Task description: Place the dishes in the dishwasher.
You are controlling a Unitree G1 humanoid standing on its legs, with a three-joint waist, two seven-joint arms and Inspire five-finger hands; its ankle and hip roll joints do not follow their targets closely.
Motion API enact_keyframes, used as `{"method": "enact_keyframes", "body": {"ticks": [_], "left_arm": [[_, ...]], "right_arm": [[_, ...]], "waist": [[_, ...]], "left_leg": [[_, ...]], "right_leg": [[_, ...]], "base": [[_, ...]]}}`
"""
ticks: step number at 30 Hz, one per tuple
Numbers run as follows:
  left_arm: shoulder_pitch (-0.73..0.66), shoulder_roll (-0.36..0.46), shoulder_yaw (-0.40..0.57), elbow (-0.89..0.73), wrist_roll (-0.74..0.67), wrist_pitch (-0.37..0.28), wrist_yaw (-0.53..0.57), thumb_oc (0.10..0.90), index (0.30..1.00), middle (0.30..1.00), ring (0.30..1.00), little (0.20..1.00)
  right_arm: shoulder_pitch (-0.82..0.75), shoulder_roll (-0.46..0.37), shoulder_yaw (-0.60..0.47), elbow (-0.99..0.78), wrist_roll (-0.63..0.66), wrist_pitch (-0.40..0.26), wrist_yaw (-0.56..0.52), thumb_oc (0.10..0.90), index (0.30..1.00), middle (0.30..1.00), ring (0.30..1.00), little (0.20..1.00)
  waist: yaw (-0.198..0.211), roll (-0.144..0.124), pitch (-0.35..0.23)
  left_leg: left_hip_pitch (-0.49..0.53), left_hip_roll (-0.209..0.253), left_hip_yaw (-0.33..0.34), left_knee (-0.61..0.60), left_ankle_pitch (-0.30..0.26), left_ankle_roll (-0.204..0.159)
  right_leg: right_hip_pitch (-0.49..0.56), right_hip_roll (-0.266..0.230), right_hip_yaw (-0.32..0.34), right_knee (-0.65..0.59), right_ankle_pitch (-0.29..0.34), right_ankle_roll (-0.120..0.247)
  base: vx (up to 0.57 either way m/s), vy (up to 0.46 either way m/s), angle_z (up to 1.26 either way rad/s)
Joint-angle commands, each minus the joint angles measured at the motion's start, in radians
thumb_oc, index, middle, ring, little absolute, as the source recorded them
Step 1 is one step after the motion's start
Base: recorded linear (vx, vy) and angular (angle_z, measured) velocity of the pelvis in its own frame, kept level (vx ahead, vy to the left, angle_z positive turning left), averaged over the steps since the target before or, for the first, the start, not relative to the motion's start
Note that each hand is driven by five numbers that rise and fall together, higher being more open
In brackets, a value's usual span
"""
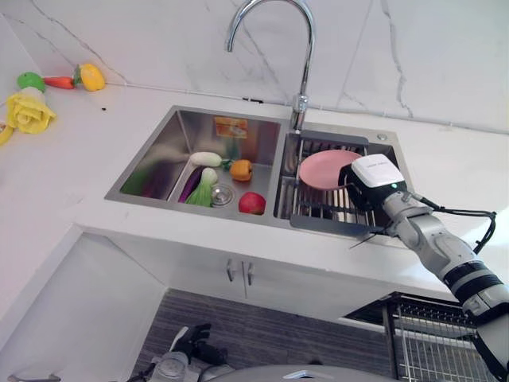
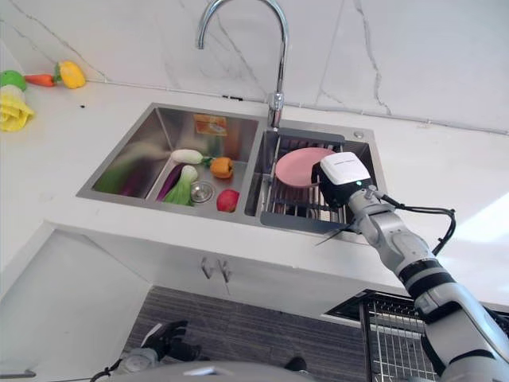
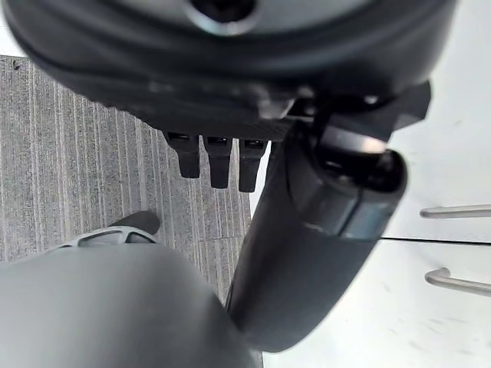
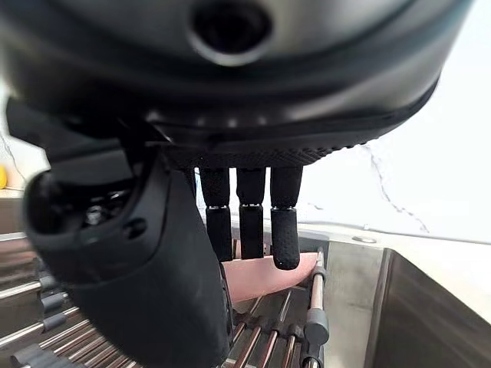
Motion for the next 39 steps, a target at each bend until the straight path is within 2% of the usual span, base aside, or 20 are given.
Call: {"method": "enact_keyframes", "body": {"ticks": [1,5,6,8,9,11,13,20,24,32,33,36,37,39], "left_arm": [[0.045,0.024,-0.084,0.029,0.008,0.005,0.005,0.800,0.900,0.900,0.900,0.900],[0.045,0.024,-0.084,0.029,0.008,0.005,0.005,0.800,0.900,0.900,0.900,0.900],[0.036,0.020,-0.074,0.027,0.009,0.009,0.022,0.800,0.900,0.900,0.900,0.900],[0.031,0.021,-0.077,0.030,0.012,0.011,0.026,0.800,0.900,0.900,0.900,0.900],[0.025,0.022,-0.076,0.030,0.016,0.014,0.031,0.800,0.900,0.900,0.900,0.900],[0.024,0.023,-0.078,0.030,0.016,0.014,0.031,0.800,0.900,0.900,0.900,0.900],[0.013,0.021,-0.081,0.032,0.016,0.019,0.035,0.800,0.900,0.900,0.900,0.900],[-0.014,0.012,-0.082,0.019,0.004,0.024,0.043,0.800,0.900,0.900,0.900,0.900],[-0.029,0.008,-0.083,0.013,0.002,0.024,0.041,0.800,0.900,0.900,0.900,0.900],[-0.034,0.002,-0.076,0.015,0.024,0.021,0.028,0.800,0.900,0.900,0.900,0.900],[-0.034,0.001,-0.065,0.023,0.033,0.020,0.024,0.800,0.900,0.900,0.900,0.900],[-0.035,0.001,-0.066,0.029,0.039,0.016,0.022,0.800,0.900,0.900,0.900,0.900],[-0.033,0.002,-0.041,0.050,0.061,0.011,0.014,0.800,0.900,0.900,0.900,0.900],[-0.034,0.003,-0.046,0.052,0.063,0.010,0.014,0.800,0.900,0.900,0.900,0.900]], "right_arm": [[-0.147,0.036,-0.052,-0.046,0.031,0.005,-0.063,0.400,0.300,0.300,0.300,0.300],[-0.147,0.036,-0.052,-0.046,0.031,0.005,-0.063,0.400,0.300,0.300,0.300,0.300],[-0.164,0.018,-0.123,-0.198,0.069,-0.011,-0.108,0.400,0.300,0.300,0.300,0.300],[-0.155,0.009,-0.151,-0.236,0.080,-0.009,-0.109,0.400,0.300,0.300,0.300,0.300],[-0.166,-0.009,-0.207,-0.322,0.112,-0.018,-0.128,0.400,0.300,0.300,0.300,0.300],[-0.159,-0.011,-0.214,-0.330,0.114,-0.016,-0.124,0.400,0.300,0.300,0.300,0.300],[-0.166,-0.025,-0.279,-0.404,0.126,-0.009,-0.149,0.400,0.300,0.300,0.300,0.300],[-0.157,-0.043,-0.411,-0.532,0.152,0.002,-0.180,0.400,0.300,0.300,0.300,0.300],[-0.140,-0.036,-0.450,-0.586,0.182,-0.009,-0.176,0.400,0.300,0.300,0.300,0.300],[-0.005,-0.069,-0.599,-0.723,0.195,-0.038,-0.164,0.400,0.300,0.300,0.300,0.300],[0.035,-0.095,-0.639,-0.752,0.192,-0.048,-0.158,0.400,0.300,0.300,0.300,0.300],[0.077,-0.110,-0.681,-0.778,0.191,-0.052,-0.150,0.400,0.300,0.300,0.300,0.300],[0.182,-0.152,-0.771,-0.812,0.172,-0.062,-0.141,0.400,0.300,0.300,0.300,0.300],[0.198,-0.150,-0.786,-0.821,0.173,-0.063,-0.139,0.400,0.300,0.300,0.300,0.300]], "waist": [[0.041,-0.036,-0.018],[0.042,-0.036,-0.018],[0.024,-0.033,-0.024],[0.025,-0.034,-0.023],[0.013,-0.031,-0.026],[0.015,-0.031,-0.025],[0.002,-0.030,-0.029],[-0.025,-0.030,-0.037],[-0.037,-0.031,-0.039],[-0.072,-0.032,-0.037],[-0.090,-0.033,-0.035],[-0.093,-0.033,-0.033],[-0.135,-0.036,-0.018],[-0.127,-0.037,-0.021]], "left_leg": [[-0.003,0.003,0.031,0.004,0.035,-0.008],[-0.003,0.003,0.031,0.004,0.035,-0.008],[0.006,-0.003,0.032,0.004,0.027,-0.002],[0.009,-0.005,0.032,0.005,0.025,0.000],[0.013,-0.008,0.033,0.007,0.020,0.004],[0.014,-0.008,0.033,0.007,0.020,0.005],[0.020,-0.016,0.034,0.007,0.015,0.011],[0.036,-0.033,0.039,0.002,0.005,0.026],[0.041,-0.043,0.042,0.000,-0.002,0.034],[0.045,-0.057,0.045,-0.002,-0.013,0.046],[0.044,-0.061,0.048,-0.002,-0.015,0.048],[0.043,-0.064,0.050,-0.003,-0.017,0.050],[0.037,-0.066,0.068,-0.006,-0.023,0.054],[0.036,-0.067,0.071,-0.006,-0.024,0.056]], "right_leg": [[0.013,-0.042,0.037,0.047,-0.072,0.070],[0.013,-0.042,0.037,0.047,-0.072,0.070],[0.014,-0.048,0.045,0.054,-0.071,0.073],[0.015,-0.051,0.047,0.058,-0.071,0.074],[0.014,-0.058,0.052,0.066,-0.070,0.076],[0.014,-0.059,0.052,0.068,-0.071,0.076],[0.011,-0.069,0.058,0.079,-0.068,0.081],[0.004,-0.093,0.064,0.100,-0.050,0.095],[-0.001,-0.102,0.068,0.104,-0.037,0.103],[-0.005,-0.120,0.073,0.118,-0.019,0.120],[-0.010,-0.125,0.076,0.121,-0.011,0.127],[-0.015,-0.128,0.079,0.124,-0.006,0.133],[-0.044,-0.140,0.094,0.128,0.020,0.150],[-0.048,-0.140,0.098,0.128,0.023,0.151]], "base": [[0.00,0.000,0.00],[0.00,0.000,0.00],[0.00,0.000,0.00],[-0.02,0.031,-0.02],[-0.03,0.026,-0.03],[0.00,0.000,0.00],[-0.03,0.036,-0.02],[-0.03,0.036,-0.03],[-0.03,0.039,-0.06],[-0.02,0.053,-0.08],[0.00,0.069,-0.01],[-0.01,0.059,-0.03],[-0.02,0.053,-0.16],[-0.04,0.036,-0.22]]}}
